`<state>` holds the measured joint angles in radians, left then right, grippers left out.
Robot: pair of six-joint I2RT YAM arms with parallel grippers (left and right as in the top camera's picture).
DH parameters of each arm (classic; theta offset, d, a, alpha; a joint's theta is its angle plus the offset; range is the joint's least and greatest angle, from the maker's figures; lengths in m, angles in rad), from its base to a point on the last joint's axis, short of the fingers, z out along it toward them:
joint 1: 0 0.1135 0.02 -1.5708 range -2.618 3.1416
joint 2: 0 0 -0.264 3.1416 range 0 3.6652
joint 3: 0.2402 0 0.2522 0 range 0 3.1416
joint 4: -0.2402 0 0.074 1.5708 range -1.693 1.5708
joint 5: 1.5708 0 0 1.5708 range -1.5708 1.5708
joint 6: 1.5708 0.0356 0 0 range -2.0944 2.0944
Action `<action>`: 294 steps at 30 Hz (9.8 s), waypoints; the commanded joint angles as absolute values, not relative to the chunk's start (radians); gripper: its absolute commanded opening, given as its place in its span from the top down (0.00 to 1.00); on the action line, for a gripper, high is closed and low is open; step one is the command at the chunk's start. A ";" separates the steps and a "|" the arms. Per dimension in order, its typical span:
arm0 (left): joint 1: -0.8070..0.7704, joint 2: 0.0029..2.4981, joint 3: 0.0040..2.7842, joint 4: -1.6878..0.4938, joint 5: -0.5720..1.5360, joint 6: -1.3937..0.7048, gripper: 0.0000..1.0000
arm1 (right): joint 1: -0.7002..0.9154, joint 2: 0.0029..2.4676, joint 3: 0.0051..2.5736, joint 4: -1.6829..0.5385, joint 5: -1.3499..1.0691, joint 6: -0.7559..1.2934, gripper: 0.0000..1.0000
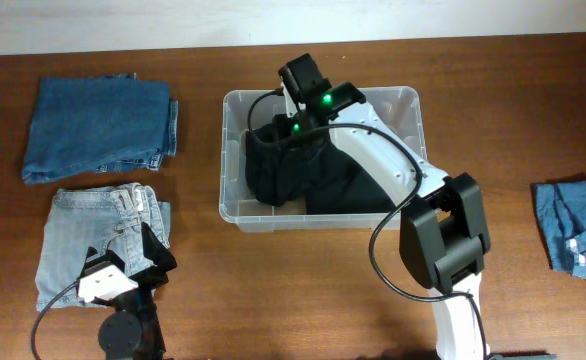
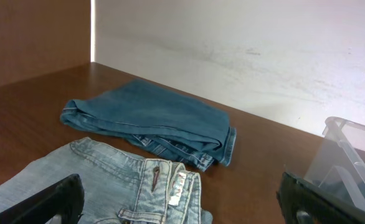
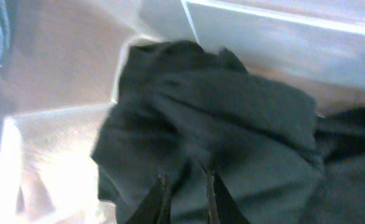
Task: Pack container
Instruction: 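Push and tuck the black garments down inside the bin with the right gripper, then press the black garments flat along the bin's left side with the right gripper, then move the right gripper out of the bin to the blue denim at right, then grasp the folded blue denim garment at right with the right gripper, then carry the blue denim over the bin and lower it onto the black garments, then press and smooth the blue denim inside the bin with the right gripper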
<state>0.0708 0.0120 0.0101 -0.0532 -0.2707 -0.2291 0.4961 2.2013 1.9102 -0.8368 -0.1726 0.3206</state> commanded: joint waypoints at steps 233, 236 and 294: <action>0.076 0.006 0.009 -0.058 -0.281 -0.231 0.01 | -0.150 1.450 1.637 -0.658 -1.133 0.487 0.96; 0.076 0.006 0.009 -0.058 -0.281 -0.231 0.01 | -0.023 1.475 1.637 -0.728 -1.033 0.462 0.96; 0.076 0.006 0.009 -0.058 -0.281 -0.231 0.01 | 0.500 1.953 1.623 -0.983 -0.081 0.544 0.53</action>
